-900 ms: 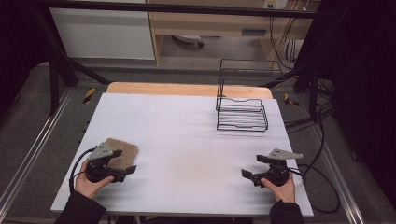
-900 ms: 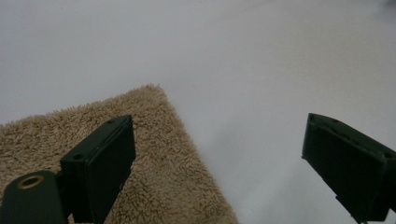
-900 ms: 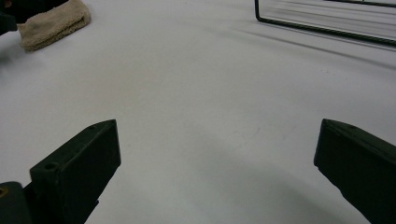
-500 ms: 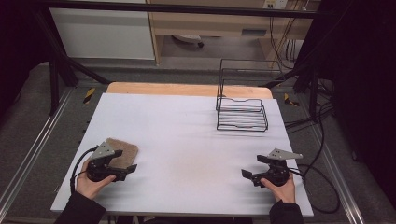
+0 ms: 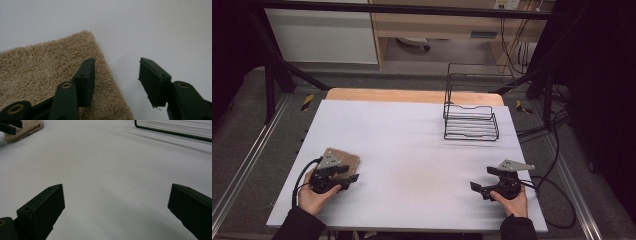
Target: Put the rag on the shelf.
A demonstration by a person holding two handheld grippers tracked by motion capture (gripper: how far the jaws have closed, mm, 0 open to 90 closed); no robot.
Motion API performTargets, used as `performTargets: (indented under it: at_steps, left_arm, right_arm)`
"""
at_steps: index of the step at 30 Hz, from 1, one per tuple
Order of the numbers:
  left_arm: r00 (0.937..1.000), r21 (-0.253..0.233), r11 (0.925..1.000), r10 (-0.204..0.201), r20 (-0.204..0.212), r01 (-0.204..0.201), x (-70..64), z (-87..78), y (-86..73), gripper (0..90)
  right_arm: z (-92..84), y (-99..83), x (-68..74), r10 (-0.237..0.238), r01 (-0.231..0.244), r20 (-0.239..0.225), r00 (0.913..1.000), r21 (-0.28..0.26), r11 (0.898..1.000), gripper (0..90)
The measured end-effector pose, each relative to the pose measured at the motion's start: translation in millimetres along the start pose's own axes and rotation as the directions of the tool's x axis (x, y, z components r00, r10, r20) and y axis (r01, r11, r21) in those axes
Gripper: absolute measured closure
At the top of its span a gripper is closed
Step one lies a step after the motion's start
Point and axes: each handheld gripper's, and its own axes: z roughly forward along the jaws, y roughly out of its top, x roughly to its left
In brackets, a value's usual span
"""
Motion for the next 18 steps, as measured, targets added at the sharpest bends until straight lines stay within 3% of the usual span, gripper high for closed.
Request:
performTargets:
  at_steps: [12,18]
  left_arm:
    - [0.9978,0.059,0.9981,0.020,-0.062,-0.017,-0.7,10.7,-0.9,63.2]
    - [0.9966,0.057,0.9983,-0.002,-0.082,0.006,1.3,11.8,-1.2,71.0]
  right_arm:
    - [0.4,-0.3,0.2,-0.002,0.002,0.003,1.0000,0.008,1.000,1.6]
    - [0.7,-0.5,0.3,-0.003,0.003,0.006,1.0000,0.008,1.000,1.6]
